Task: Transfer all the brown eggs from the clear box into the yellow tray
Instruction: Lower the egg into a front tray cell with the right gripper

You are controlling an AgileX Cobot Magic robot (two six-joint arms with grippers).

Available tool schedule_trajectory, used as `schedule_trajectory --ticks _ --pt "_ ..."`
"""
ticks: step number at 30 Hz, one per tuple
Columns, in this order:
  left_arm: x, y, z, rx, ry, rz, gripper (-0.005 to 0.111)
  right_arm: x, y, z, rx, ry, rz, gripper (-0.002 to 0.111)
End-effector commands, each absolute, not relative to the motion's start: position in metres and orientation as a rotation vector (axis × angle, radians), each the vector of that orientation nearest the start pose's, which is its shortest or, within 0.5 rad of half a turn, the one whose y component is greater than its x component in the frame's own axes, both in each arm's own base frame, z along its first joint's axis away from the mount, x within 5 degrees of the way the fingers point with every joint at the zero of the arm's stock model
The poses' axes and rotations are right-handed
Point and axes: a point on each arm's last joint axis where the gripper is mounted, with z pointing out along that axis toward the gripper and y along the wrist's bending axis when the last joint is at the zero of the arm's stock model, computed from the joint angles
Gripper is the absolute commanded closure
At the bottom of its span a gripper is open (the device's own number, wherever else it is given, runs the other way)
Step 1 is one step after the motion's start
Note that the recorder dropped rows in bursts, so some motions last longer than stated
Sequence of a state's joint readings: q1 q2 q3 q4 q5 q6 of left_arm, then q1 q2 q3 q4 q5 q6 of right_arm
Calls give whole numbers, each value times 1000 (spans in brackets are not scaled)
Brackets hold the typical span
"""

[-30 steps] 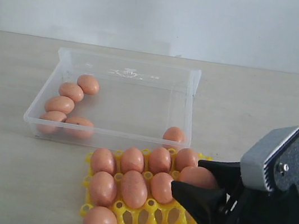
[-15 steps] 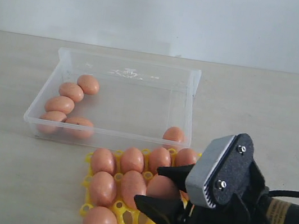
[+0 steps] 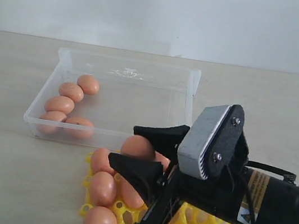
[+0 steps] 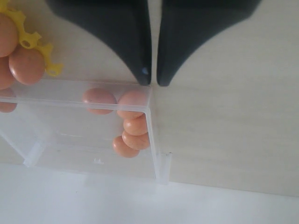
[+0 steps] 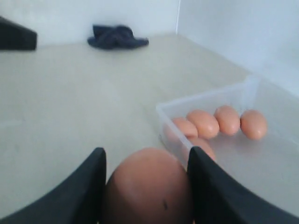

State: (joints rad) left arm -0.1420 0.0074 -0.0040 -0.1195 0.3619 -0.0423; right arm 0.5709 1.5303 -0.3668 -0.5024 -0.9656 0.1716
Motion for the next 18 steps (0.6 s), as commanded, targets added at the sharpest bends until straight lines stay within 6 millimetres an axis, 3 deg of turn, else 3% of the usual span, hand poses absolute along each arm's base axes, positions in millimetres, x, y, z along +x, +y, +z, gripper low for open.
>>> schedule_trajectory --ticks 1,6,8,18 --pt "53 -11 181 26 1854 -239 103 195 169 183 -793 1407 752 108" --pt "53 -11 181 26 1854 -239 103 200 174 133 -802 1611 819 108" --pt "53 -11 181 26 1854 -239 103 196 177 122 -857 1640 856 108" --pt "53 -11 181 26 1854 -239 103 192 179 121 -862 1664 926 108"
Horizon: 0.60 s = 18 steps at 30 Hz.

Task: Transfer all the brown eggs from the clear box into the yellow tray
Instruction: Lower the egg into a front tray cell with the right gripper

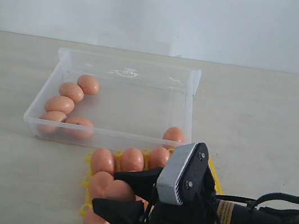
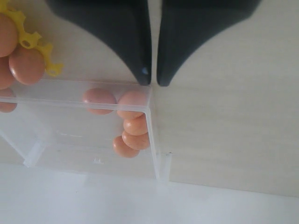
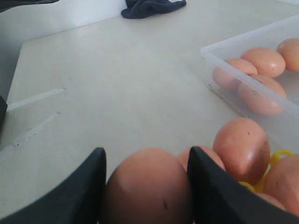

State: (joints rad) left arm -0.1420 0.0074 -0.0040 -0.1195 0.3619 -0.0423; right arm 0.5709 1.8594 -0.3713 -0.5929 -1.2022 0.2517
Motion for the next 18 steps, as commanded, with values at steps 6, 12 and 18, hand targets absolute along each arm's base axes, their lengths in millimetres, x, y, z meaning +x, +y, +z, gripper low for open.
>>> schedule_trajectory --ticks 6,12,18 --pt "53 -11 181 26 1854 -239 103 189 179 120 -872 1670 949 108" --pt "53 -11 181 26 1854 -239 103 186 180 120 -907 1665 983 108" --pt "53 -11 181 26 1854 -239 103 186 181 121 -974 1608 924 108"
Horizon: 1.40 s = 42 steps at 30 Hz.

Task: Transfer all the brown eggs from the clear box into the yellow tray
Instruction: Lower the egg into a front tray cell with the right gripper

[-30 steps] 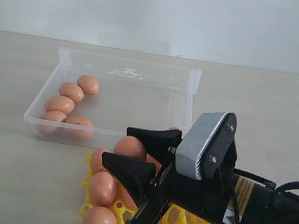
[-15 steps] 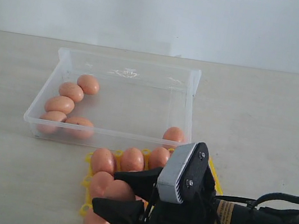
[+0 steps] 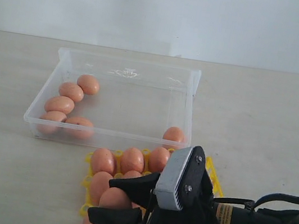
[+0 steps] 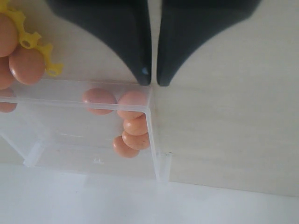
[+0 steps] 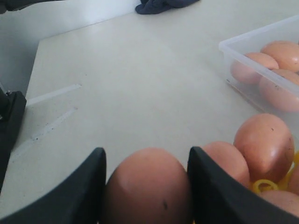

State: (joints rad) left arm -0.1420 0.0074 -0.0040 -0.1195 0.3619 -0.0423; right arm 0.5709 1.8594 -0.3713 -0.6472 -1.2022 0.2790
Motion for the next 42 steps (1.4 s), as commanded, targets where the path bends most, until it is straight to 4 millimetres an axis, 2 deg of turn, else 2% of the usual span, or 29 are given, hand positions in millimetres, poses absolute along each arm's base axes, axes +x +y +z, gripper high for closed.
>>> schedule_trajectory --ticks 1,12,17,21,28,38,42 --pt "53 -11 181 26 1854 -239 103 186 181 121 -978 1605 920 108" --pt "53 -11 181 26 1854 -239 103 186 180 121 -1032 1553 862 108" --pt "53 -11 181 26 1854 -239 103 186 180 135 -1046 1494 828 109" --pt "53 -11 181 26 1854 -239 103 185 174 141 -1132 1564 712 109" --pt "53 -11 181 26 1854 -239 103 176 173 137 -1248 1641 732 109" --pt "53 -11 181 26 1854 -239 103 179 170 134 -1242 1680 687 109" --pt "53 -11 181 26 1854 -239 103 183 169 136 -1158 1706 678 108"
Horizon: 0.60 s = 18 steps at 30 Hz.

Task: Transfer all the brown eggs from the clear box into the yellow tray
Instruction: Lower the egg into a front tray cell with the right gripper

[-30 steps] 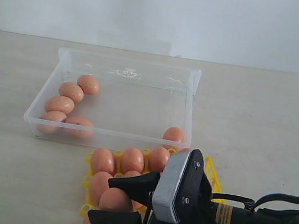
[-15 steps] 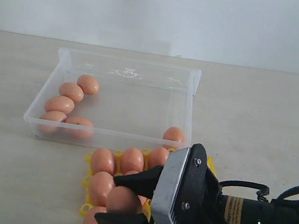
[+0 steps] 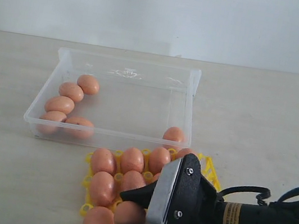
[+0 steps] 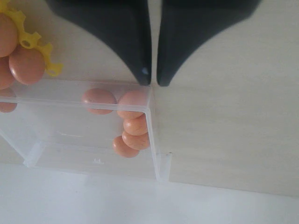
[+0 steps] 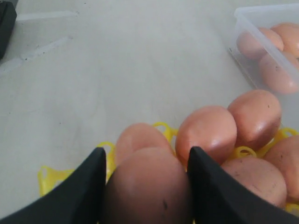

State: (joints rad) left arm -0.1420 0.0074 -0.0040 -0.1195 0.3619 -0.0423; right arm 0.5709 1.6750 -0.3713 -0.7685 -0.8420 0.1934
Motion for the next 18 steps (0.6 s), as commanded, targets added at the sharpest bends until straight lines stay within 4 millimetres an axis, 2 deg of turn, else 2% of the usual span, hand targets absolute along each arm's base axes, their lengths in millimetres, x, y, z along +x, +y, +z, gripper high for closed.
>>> schedule_trajectory --ticks 1,4,8,10,18 --pt "53 -11 181 26 1854 -239 103 185 169 137 -1124 1711 678 107" --pt "53 -11 181 26 1854 -239 103 189 168 140 -1034 1729 672 99" --pt "53 -11 181 26 1854 -239 103 190 167 140 -1014 1736 676 82" --pt "53 -11 181 26 1854 -239 103 190 168 140 -1008 1742 683 77" --pt "53 -11 181 26 1854 -239 103 187 169 139 -972 1789 758 76"
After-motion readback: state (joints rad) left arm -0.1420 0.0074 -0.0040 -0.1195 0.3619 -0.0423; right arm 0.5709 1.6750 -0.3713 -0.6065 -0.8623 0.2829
